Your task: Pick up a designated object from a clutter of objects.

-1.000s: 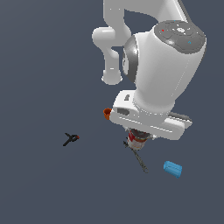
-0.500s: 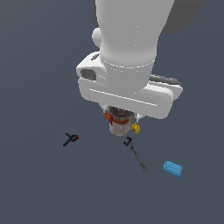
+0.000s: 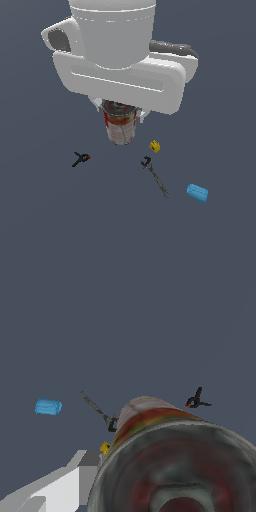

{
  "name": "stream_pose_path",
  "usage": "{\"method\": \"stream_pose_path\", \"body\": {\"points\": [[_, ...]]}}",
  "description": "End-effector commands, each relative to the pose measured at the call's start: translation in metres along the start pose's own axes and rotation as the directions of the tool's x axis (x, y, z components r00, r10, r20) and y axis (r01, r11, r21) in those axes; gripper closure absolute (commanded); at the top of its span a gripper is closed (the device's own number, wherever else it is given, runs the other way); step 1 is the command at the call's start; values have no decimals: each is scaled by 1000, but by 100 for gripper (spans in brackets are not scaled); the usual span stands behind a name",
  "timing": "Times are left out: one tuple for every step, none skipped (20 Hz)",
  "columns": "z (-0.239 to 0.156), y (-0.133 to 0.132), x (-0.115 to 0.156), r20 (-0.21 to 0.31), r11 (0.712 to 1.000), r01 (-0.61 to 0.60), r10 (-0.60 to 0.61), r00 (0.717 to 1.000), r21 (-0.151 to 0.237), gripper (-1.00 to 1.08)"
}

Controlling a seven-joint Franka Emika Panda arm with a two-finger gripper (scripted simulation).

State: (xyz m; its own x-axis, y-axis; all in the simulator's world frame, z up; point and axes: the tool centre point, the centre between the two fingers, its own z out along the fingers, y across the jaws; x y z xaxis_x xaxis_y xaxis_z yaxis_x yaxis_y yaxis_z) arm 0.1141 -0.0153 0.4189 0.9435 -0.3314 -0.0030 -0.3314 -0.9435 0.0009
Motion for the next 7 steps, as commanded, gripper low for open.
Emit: {"method": "stream_pose_path", "body": {"points": [[-9, 4, 2, -3, 1000, 1, -1, 1000, 1, 108], [-10, 5, 2, -3, 1000, 1, -1, 1000, 1, 108], [-11, 5, 3, -3, 1000, 1, -1, 1000, 1, 108], [-12, 6, 3, -3, 1000, 1, -1, 1000, 1, 108], [-12, 6, 3, -3, 1000, 1, -1, 1000, 1, 108], [-12, 5, 3, -3, 1000, 1, -1, 1000, 1, 108], [-11, 5, 3, -3, 1000, 1, -1, 1000, 1, 108]]}}
